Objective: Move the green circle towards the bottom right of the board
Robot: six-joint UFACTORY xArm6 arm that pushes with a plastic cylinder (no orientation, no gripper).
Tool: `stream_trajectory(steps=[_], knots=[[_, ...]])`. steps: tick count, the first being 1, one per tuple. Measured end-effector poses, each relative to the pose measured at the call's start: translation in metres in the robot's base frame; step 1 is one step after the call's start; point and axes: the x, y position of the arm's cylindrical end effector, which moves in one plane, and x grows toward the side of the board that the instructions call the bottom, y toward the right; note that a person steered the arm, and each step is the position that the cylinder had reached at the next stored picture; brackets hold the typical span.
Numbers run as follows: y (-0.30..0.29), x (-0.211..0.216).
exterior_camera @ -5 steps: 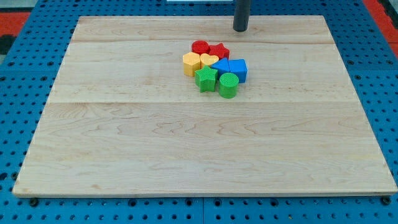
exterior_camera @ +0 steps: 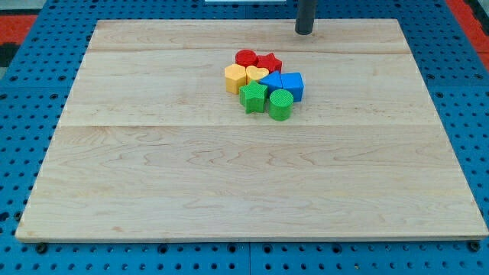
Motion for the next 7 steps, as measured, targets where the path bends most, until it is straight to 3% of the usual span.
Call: stream_trajectory(steps=[5, 7], knots=[[0.019, 0.013], [0.019, 0.104]])
